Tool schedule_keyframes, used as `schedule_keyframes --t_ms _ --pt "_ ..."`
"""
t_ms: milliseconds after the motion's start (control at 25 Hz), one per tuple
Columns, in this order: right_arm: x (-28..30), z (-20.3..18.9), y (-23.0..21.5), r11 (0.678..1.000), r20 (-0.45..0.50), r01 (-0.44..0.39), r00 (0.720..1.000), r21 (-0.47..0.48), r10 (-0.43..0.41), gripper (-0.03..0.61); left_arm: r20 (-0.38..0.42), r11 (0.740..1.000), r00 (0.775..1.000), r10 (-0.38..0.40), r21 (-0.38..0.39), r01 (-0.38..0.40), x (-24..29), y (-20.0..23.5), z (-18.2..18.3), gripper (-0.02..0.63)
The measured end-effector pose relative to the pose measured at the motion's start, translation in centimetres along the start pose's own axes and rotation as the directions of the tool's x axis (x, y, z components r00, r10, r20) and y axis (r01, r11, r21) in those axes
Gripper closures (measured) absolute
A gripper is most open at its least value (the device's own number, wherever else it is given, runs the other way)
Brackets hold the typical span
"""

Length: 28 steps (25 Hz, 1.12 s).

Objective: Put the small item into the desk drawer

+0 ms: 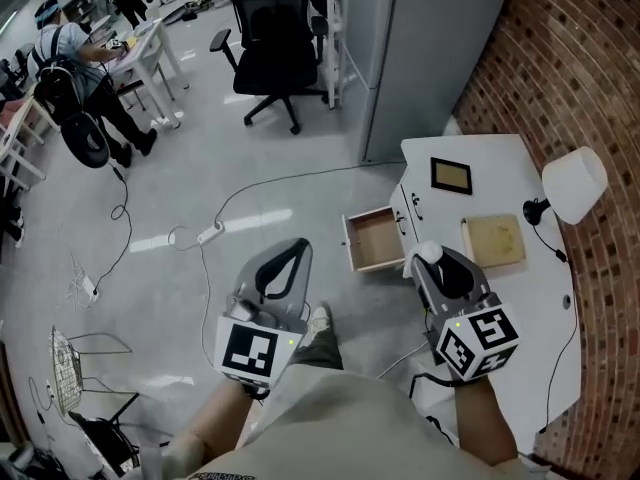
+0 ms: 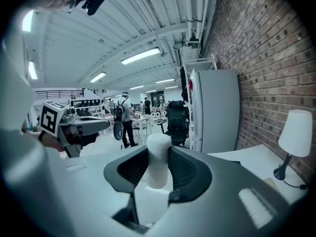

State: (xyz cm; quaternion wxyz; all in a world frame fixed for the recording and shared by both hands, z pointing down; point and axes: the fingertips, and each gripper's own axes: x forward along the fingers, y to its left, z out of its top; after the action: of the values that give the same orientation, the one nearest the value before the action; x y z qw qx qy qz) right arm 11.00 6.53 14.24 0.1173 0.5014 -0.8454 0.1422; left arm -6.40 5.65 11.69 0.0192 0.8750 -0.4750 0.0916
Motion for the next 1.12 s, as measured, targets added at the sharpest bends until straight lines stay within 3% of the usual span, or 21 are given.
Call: schedule_keyframes --t_ms 280,480,600,840,1120 --pt "9.8 0.3 -2.6 0.998 -0.079 0.05 0.996 0.022 -0.049 0.448 -0.063 0.998 0.996 -0.059 -0.001 0.059 6.6 7.0 -3.0 0.611" --pt "15.3 -2.4 -5.0 0.998 -0.172 0.049 0.984 0.04 -0.042 0.448 -0.128 0.996 0.988 -0.085 -0.004 0.086 10.7 9.1 -6.3 0.611" --pt "18.3 -5.4 -7.0 0.995 -0.234 0.059 0.971 0.077 -0.039 0.448 -0.172 0.994 0.979 -0.109 -0.017 0.108 13.3 9.8 -8.9 0.611" --pt "24.6 -13.1 -11.6 0.989 -0.354 0.081 0.935 0.127 -0.031 0.448 -0.199 0.993 0.977 -0.08 -0.099 0.061 18.9 11.6 -14.5 0.611" --pt "34.0 -23.4 -16.8 0.985 -0.486 0.088 0.874 0.148 -0.005 0.448 -0.289 0.988 0.956 -0.046 -0.157 0.001 25.0 13.3 -24.9 0.611"
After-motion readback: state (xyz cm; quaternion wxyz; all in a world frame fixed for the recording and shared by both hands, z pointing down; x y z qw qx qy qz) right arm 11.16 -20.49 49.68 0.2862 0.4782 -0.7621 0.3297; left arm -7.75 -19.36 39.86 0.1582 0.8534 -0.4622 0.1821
